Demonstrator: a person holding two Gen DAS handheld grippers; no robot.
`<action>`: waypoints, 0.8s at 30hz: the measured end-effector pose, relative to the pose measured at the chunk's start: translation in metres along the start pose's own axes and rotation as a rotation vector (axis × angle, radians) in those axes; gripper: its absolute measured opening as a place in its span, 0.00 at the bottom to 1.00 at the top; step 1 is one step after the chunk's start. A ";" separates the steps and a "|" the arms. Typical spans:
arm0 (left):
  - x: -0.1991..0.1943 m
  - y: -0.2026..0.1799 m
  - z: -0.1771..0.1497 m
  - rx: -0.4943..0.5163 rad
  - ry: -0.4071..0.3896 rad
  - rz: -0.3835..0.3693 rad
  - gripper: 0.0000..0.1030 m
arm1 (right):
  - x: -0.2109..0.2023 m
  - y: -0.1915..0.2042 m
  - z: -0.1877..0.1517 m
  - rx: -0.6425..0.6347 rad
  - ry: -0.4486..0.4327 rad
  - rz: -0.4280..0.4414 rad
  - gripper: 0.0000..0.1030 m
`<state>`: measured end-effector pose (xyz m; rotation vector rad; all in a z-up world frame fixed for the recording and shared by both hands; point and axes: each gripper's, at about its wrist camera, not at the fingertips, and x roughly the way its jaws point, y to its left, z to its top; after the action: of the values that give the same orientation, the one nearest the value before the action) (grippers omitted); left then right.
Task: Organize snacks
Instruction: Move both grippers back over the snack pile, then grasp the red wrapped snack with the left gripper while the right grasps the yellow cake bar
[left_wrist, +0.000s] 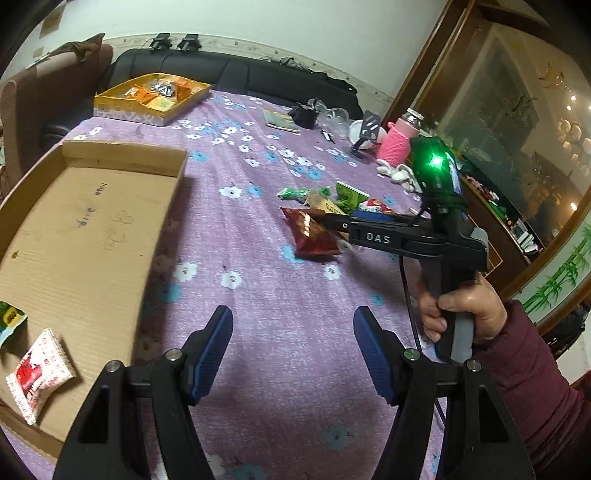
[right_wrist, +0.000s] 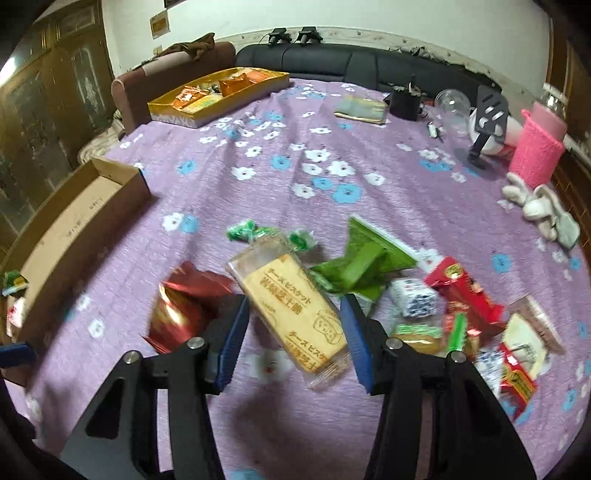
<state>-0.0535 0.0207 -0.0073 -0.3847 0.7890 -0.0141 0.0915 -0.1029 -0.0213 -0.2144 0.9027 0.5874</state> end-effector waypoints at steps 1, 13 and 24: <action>0.000 0.000 0.001 0.001 0.001 0.007 0.66 | 0.000 0.002 -0.001 0.005 0.009 0.012 0.40; 0.043 -0.022 0.036 0.055 0.062 0.065 0.66 | -0.037 -0.010 -0.041 0.134 -0.002 0.010 0.01; 0.130 -0.035 0.071 0.120 0.115 0.198 0.38 | -0.043 -0.027 -0.038 0.209 -0.103 0.046 0.39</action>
<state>0.0921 -0.0086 -0.0391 -0.1924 0.9327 0.1017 0.0607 -0.1574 -0.0123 0.0247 0.8638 0.5372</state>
